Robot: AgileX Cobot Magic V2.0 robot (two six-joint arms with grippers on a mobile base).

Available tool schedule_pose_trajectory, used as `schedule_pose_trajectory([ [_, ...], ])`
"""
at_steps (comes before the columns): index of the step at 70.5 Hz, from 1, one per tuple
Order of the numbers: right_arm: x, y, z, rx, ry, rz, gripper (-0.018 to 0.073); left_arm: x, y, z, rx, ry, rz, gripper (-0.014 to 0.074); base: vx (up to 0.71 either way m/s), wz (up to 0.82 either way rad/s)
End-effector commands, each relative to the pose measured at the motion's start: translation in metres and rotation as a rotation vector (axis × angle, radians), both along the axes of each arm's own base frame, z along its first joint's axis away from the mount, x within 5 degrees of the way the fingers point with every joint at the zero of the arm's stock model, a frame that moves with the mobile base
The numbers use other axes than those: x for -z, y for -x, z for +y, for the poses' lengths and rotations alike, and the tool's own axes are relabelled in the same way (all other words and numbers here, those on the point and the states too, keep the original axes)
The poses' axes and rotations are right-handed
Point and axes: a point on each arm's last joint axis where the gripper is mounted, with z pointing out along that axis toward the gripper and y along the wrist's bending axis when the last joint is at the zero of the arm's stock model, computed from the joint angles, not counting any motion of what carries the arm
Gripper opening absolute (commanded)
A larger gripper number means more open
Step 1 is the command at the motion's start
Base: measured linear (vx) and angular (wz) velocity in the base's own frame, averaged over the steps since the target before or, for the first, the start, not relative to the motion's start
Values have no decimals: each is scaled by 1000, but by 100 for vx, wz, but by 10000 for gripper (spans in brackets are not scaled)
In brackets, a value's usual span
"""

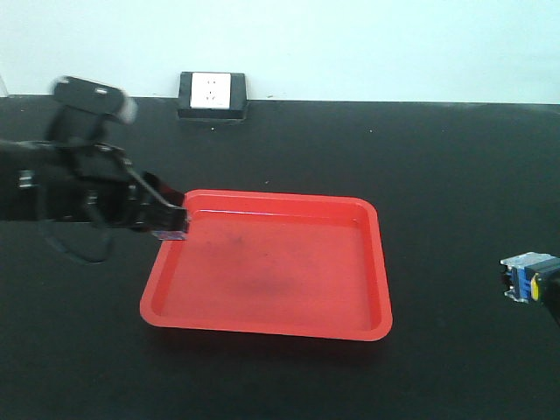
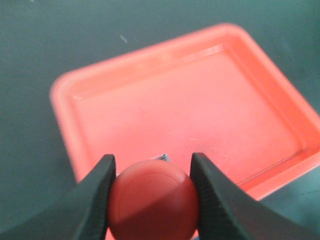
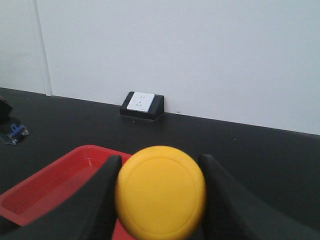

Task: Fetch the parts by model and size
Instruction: 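Lower the red-capped button into the red tray with the left gripper, then open the left gripper and withdraw it from the tray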

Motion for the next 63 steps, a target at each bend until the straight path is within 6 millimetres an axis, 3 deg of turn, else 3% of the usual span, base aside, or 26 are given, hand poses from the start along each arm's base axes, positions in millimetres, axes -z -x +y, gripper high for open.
schedule_pose_trajectory([
  [1,-17,-1,-1,9,-25,-99,-10,-9,-20,-19,12,42,-62,0,0,0],
  [12,-17,-1,-1,9,-25,-99,-10,16,-51,-38,20,21,3,0,0,0],
  [27,-17,-1,-1,9,-25,-99,-10,44,-80,-45,-28,-30,62,4,0,0],
  [46,-17,-1,-1,9,-25,-99,-10,67,-90,-43,-36,-125,78,39,0,0],
  [63,-17,-1,-1,9,-25,-99,-10,79,-94,-46,-43,-122,102,184,0,0],
])
